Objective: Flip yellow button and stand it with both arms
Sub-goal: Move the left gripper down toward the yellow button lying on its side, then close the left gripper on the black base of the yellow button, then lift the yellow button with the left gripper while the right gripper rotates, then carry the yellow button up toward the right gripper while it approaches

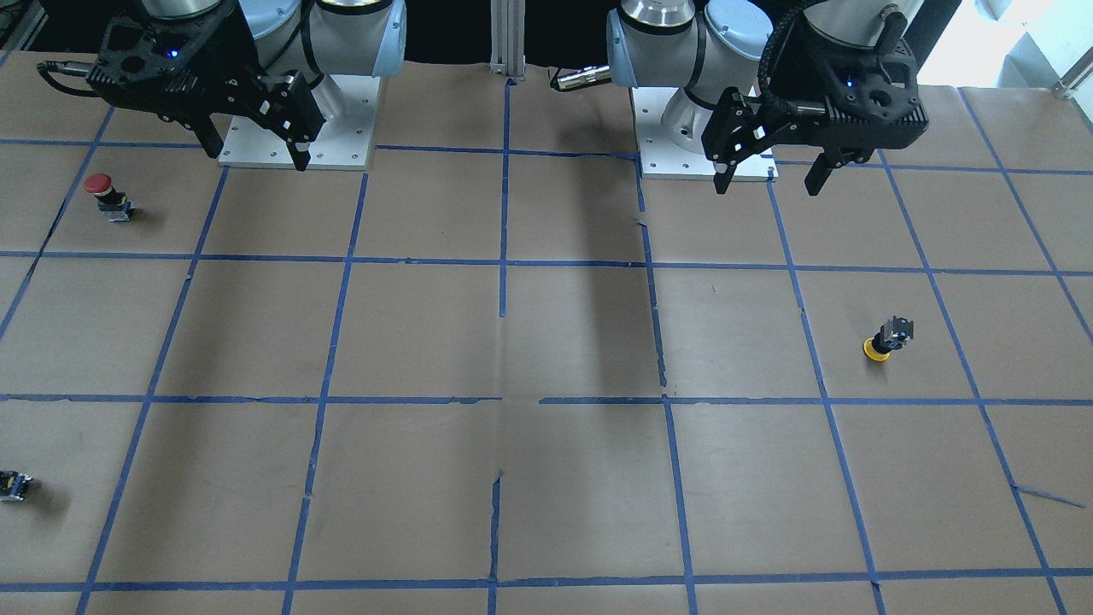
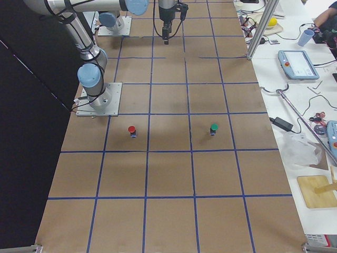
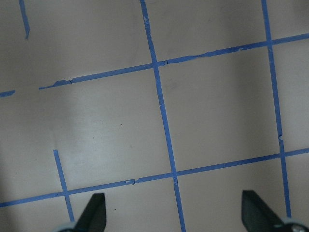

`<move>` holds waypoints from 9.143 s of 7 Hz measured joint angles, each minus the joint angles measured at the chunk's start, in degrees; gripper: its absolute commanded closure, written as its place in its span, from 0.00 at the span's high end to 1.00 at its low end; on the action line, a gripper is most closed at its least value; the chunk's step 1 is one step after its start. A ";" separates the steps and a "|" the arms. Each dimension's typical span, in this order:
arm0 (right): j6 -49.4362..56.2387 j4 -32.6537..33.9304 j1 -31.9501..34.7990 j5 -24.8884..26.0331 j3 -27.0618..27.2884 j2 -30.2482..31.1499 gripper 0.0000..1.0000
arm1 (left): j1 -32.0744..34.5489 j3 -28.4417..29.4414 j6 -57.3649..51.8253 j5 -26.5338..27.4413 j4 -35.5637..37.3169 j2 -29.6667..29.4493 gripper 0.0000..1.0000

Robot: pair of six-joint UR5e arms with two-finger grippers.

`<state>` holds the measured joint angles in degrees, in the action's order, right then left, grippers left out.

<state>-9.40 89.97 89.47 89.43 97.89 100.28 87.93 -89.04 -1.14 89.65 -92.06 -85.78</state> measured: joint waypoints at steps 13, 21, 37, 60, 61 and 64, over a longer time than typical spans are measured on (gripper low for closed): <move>0.06 0.39 0.00 0.02 0.19 0.00 1.00 | -27.93 -10.89 -45.42 3.56 5.33 0.33 1.00; 0.12 0.38 0.04 0.07 0.38 0.14 1.00 | -36.82 -23.45 -64.11 -2.36 27.01 -9.55 1.00; 0.12 -1.09 -1.45 -0.46 0.35 0.47 1.00 | -36.27 -26.40 -55.59 1.19 41.89 -18.91 0.93; -35.79 -2.40 -4.92 -36.59 1.27 2.18 1.00 | -11.48 -17.90 -21.34 -62.38 -11.83 7.37 0.01; -38.92 -1.86 -4.92 -41.70 1.24 2.02 1.00 | -8.86 -15.90 -17.23 -64.53 -11.38 7.44 0.01; -44.11 0.42 -4.81 -50.94 1.36 1.86 1.00 | -5.89 -14.29 -12.37 -71.25 -8.31 7.23 0.01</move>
<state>-53.52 90.39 84.66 38.48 99.25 102.14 82.05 -103.33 -13.51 18.40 -100.38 -78.55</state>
